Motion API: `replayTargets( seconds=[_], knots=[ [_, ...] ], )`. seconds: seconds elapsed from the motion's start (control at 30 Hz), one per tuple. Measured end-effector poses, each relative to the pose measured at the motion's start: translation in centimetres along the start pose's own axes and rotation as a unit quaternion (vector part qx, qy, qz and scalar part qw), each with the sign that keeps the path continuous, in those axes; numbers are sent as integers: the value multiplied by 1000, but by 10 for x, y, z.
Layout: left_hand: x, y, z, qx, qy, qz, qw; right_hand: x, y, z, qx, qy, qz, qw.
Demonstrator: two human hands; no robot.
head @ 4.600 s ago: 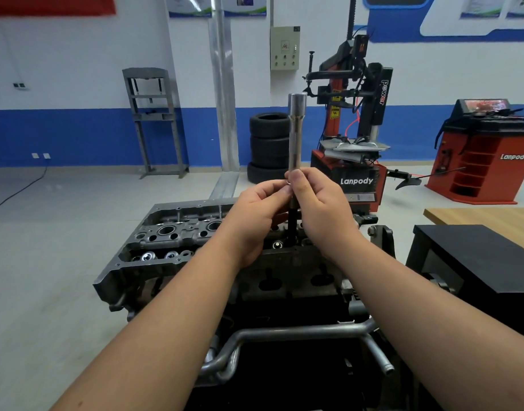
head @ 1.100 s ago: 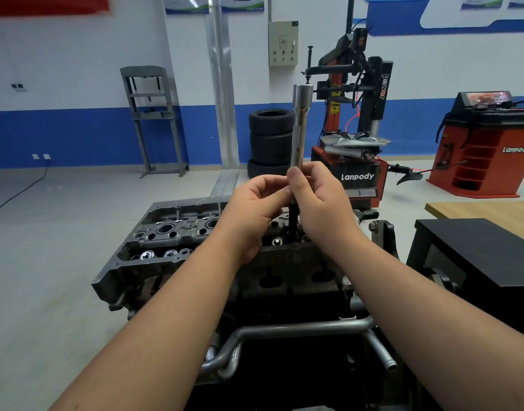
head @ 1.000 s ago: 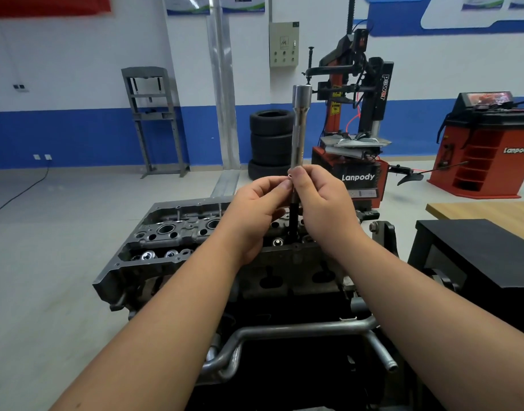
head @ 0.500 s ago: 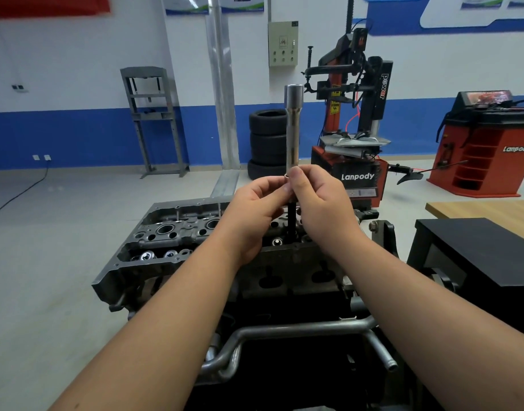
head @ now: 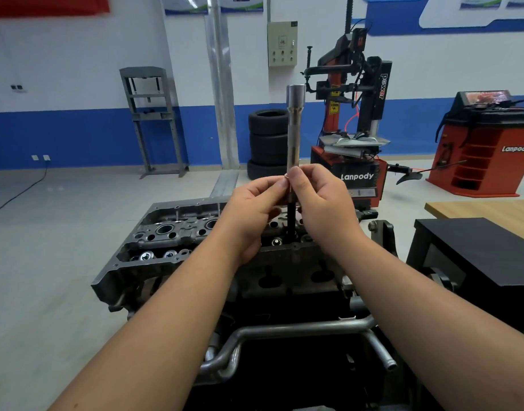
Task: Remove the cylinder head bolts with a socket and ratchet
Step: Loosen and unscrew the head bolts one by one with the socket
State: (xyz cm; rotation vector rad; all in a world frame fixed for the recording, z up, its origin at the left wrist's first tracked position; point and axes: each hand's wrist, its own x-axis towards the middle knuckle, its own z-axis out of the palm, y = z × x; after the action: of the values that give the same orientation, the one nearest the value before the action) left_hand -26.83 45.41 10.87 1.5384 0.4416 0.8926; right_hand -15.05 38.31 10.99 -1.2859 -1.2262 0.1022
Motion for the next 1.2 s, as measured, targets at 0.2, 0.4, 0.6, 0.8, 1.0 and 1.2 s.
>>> replayTargets(
  seconds=[0.2,0.4,0.6,0.8,1.0,1.2],
  knots=[
    [-1,0,-1,2,14,5,1000,-1,-1,1,17,-12,-5,1000],
    [1,-1,-1,2,-6,-5,1000,-1,0,1,3,3,-6,1000],
    [1,-1,-1,-3,-7,0,1000,1,-1,0,2,-10,-6,1000],
    [1,-4,-2,5,-2,10,1000,0,0,1,11,-11,-4,1000],
    [3,-1,-1,10,-14,-11,1000,1,1,-1,2,-1,2,1000],
    [1,-1,0,4,7,-1,1000,-1,-1,2,11,-17,-7,1000]
  ],
)
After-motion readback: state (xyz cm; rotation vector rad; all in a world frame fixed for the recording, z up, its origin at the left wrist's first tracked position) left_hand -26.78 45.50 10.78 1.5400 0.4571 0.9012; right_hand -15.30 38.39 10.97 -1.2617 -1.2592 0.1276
